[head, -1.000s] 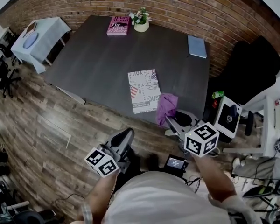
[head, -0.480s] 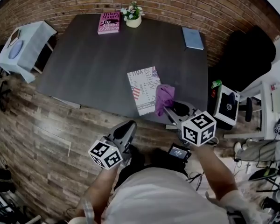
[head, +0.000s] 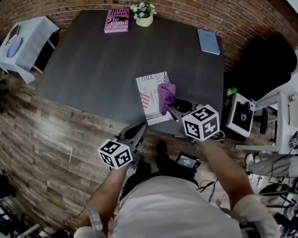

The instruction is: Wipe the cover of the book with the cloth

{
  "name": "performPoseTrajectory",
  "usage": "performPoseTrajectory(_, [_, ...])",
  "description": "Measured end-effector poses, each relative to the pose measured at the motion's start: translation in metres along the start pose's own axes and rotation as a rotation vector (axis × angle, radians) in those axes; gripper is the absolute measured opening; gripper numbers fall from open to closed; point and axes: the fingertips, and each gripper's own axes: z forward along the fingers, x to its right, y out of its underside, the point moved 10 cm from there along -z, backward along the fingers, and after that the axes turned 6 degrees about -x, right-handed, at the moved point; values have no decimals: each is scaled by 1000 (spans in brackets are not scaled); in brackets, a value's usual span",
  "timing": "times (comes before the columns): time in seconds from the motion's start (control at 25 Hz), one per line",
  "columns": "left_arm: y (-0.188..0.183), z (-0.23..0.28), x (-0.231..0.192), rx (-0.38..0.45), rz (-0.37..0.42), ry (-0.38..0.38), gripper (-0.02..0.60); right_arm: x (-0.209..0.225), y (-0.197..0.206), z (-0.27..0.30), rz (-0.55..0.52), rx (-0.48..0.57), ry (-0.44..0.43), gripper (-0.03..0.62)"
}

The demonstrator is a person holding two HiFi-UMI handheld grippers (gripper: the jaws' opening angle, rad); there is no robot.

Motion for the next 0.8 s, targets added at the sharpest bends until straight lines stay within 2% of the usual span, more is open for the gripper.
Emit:
performPoseTrajectory(0.4, [20, 51, -34, -160, -54, -160, 9, 36, -7, 70, -38, -147, -73, 100])
performPoseTrajectory(0.8, [41, 92, -56, -390, -95, -316, 8, 70, -10, 129, 105, -227, -137, 98])
